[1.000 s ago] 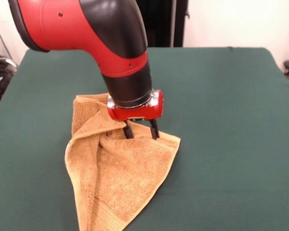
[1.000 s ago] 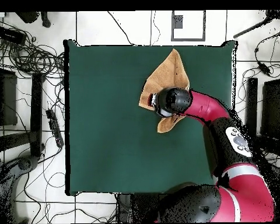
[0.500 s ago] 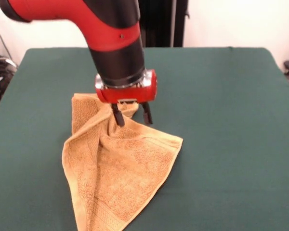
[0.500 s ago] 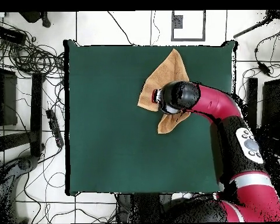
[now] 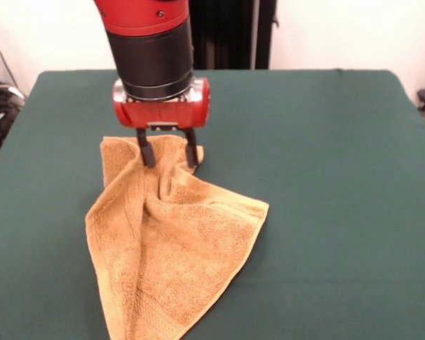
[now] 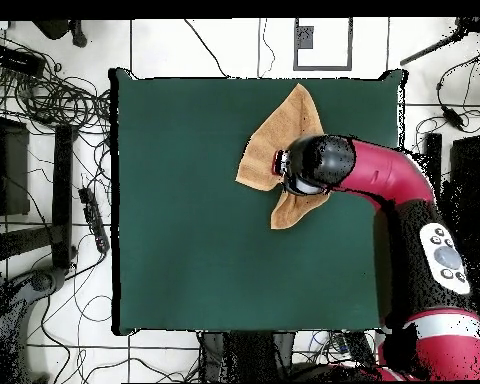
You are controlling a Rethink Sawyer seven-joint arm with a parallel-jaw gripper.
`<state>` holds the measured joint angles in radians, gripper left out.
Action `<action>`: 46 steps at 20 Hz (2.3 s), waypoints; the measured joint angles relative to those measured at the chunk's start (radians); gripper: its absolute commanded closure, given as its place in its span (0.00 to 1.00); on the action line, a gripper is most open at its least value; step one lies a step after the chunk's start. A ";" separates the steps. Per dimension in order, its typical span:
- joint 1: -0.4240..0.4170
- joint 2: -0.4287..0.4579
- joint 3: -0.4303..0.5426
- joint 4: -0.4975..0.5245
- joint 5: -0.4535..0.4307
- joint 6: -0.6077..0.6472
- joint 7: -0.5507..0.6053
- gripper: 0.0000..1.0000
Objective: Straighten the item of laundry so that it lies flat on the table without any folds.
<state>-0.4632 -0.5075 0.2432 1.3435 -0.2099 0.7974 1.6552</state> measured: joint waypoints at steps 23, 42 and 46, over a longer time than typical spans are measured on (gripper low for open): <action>-0.022 0.022 -0.006 -0.006 0.034 0.000 0.000 0.00; 0.006 0.174 -0.040 -0.099 -0.115 -0.067 0.000 0.00; 0.030 0.191 -0.055 -0.131 -0.168 -0.066 0.000 0.00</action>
<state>-0.4335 -0.3168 0.1882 1.2130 -0.3782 0.7313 1.6552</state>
